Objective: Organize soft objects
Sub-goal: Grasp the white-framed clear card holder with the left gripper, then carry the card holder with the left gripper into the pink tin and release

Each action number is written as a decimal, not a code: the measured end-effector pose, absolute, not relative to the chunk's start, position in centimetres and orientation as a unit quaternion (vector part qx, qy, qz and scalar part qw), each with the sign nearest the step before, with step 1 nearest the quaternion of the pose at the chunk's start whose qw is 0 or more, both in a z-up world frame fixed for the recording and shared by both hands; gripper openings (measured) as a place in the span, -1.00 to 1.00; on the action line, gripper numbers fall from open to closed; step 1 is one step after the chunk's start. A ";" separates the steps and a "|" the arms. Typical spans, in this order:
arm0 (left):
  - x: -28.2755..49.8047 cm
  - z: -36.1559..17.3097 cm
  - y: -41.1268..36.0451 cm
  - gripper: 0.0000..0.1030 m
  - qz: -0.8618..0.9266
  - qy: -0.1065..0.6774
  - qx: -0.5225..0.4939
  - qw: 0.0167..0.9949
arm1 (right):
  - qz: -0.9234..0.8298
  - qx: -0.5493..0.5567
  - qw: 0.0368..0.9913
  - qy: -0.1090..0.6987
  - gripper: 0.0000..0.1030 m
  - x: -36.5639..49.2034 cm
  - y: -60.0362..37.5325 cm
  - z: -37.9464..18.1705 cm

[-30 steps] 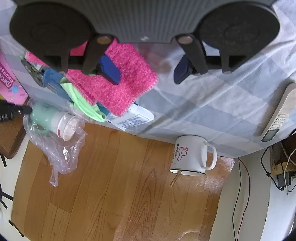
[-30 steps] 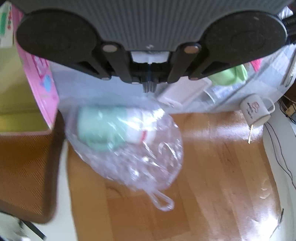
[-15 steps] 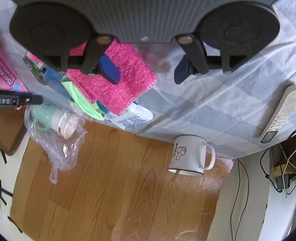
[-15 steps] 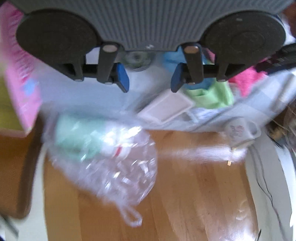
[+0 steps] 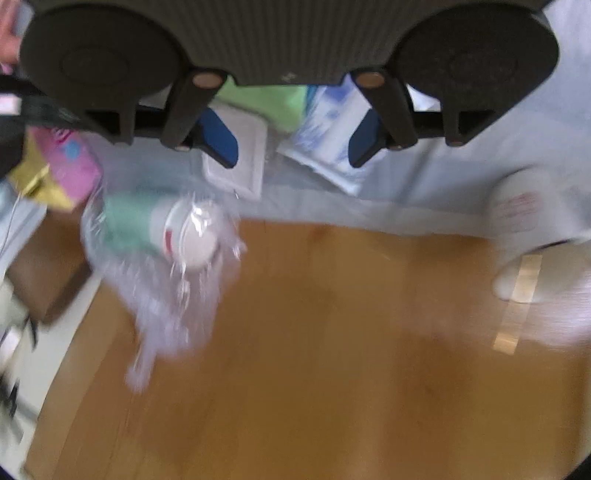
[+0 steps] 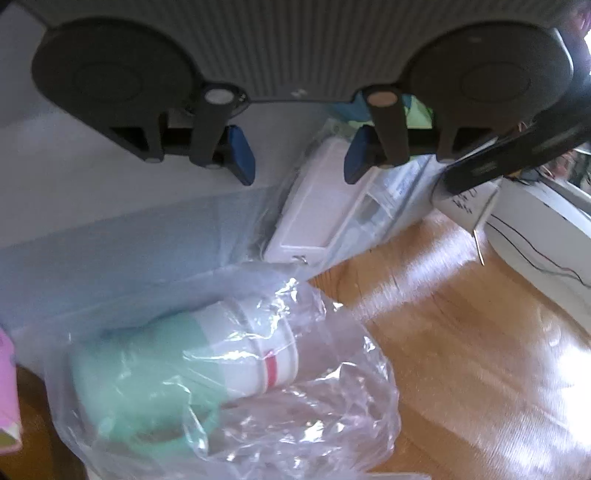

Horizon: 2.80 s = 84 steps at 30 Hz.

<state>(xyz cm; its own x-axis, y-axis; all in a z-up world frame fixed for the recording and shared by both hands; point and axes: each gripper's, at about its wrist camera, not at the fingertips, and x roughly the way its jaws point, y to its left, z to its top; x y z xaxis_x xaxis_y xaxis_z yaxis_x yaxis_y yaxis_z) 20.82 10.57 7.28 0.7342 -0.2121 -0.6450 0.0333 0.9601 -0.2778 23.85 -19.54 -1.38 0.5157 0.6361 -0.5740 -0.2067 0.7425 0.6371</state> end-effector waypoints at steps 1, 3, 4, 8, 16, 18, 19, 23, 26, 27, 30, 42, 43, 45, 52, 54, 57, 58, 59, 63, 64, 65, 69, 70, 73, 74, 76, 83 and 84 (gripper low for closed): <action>23.3 6.6 9.9 0.31 -0.081 0.384 -0.112 0.913 | 0.256 0.261 0.829 0.423 0.11 23.9 -19.6 -1.5; 26.8 5.0 8.9 0.34 -0.097 0.425 -0.106 0.894 | 0.265 0.272 0.821 0.427 0.11 24.1 -19.6 -1.7; 28.6 4.1 8.6 0.36 -0.100 0.443 -0.105 0.885 | 0.268 0.274 0.819 0.427 0.12 24.1 -19.5 -1.7; 31.4 2.4 7.5 0.49 -0.122 0.460 -0.107 0.873 | 0.280 0.280 0.817 0.419 0.12 24.4 -19.1 -2.0; 31.1 1.1 5.8 0.29 -0.198 0.457 -0.086 0.863 | 0.297 0.306 0.818 0.387 0.14 24.3 -19.2 -2.9; 31.4 0.9 5.6 0.08 -0.202 0.460 -0.093 0.859 | 0.301 0.301 0.820 0.382 0.13 24.2 -19.0 -2.9; 31.3 1.0 5.3 0.00 -0.201 0.458 -0.085 0.862 | 0.302 0.295 0.823 0.381 0.08 24.2 -18.8 -2.8; 30.8 0.8 4.6 -0.25 -0.213 0.456 -0.079 0.861 | 0.302 0.268 0.835 0.374 -0.05 23.3 -18.3 -2.4; 29.8 0.9 4.4 -0.32 -0.210 0.450 -0.076 0.865 | 0.288 0.247 0.849 0.367 -0.18 22.4 -18.0 -2.1; 29.6 1.1 4.4 -0.33 -0.209 0.449 -0.076 0.865 | 0.288 0.251 0.850 0.364 -0.19 22.1 -18.1 -2.0; 28.3 1.9 4.1 -0.33 -0.205 0.439 -0.078 0.871 | 0.289 0.255 0.853 0.352 -0.24 21.0 -18.2 -1.3; 18.6 7.5 2.2 -0.33 -0.224 0.383 -0.065 0.894 | 0.283 0.250 0.874 0.305 -0.26 10.6 -21.6 2.2; 17.8 7.5 1.7 -0.33 -0.225 0.383 -0.064 0.893 | 0.281 0.244 0.877 0.305 -0.26 9.4 -22.0 2.3; 15.6 7.2 0.9 -0.33 -0.232 0.383 -0.064 0.892 | 0.276 0.230 0.881 0.308 -0.25 6.9 -22.7 2.0; 8.8 4.8 -2.1 -0.33 -0.251 0.399 -0.074 0.879 | 0.256 0.199 0.889 0.324 -0.24 0.3 -25.5 0.0; 7.2 4.1 -3.4 -0.33 -0.255 0.403 -0.069 0.877 | 0.248 0.200 0.888 0.332 -0.22 -1.0 -26.5 -0.8; 5.2 2.9 -5.6 -0.30 -0.262 0.413 -0.056 0.870 | 0.240 0.194 0.889 0.339 -0.22 -3.1 -28.2 -1.9; 4.5 2.5 -6.2 -0.29 -0.266 0.418 -0.054 0.867 | 0.238 0.190 0.890 0.338 -0.21 -3.7 -28.6 -2.2; 3.9 2.1 -6.9 -0.22 -0.269 0.421 -0.053 0.865 | 0.239 0.185 0.893 0.334 -0.21 -4.2 -29.0 -2.4; 2.1 1.3 -8.6 0.22 -0.278 0.423 -0.050 0.861 | 0.256 0.174 0.894 0.323 0.04 -5.6 -29.9 -2.8; 1.6 1.3 -9.0 0.28 -0.277 0.418 -0.040 0.864 | 0.264 0.166 0.894 0.321 0.10 -5.8 -29.9 -2.9; 1.1 1.4 -9.2 0.35 -0.275 0.415 -0.032 0.866 | 0.271 0.154 0.895 0.318 0.13 -6.0 -29.8 -2.9; 0.2 1.4 -8.6 0.17 -0.272 0.419 -0.034 0.866 | 0.284 0.108 0.908 0.289 0.21 -6.5 -28.6 -3.6; -0.2 1.4 -8.4 0.14 -0.272 0.418 -0.038 0.866 | 0.282 0.095 0.913 0.280 0.16 -6.7 -28.1 -3.7; -0.9 1.5 -8.8 0.05 -0.263 0.418 -0.041 0.869 | 0.272 0.071 0.924 0.260 0.10 -6.7 -27.5 -3.7; -0.9 1.6 -8.9 0.05 -0.258 0.421 -0.046 0.868 | 0.273 0.076 0.925 0.253 0.08 -6.7 -27.8 -3.6; -0.9 1.9 -8.8 0.05 -0.247 0.426 -0.061 0.868 | 0.273 0.083 0.930 0.231 0.03 -6.8 -28.9 -3.0; -0.1 7.3 -12.3 0.05 -0.270 0.364 -0.040 0.890 | 0.217 0.081 0.962 0.142 0.03 -5.5 -33.2 0.6; 0.5 8.0 -13.3 0.05 -0.277 0.358 -0.033 0.891 | 0.203 0.086 0.966 0.135 0.03 -5.0 -34.2 1.1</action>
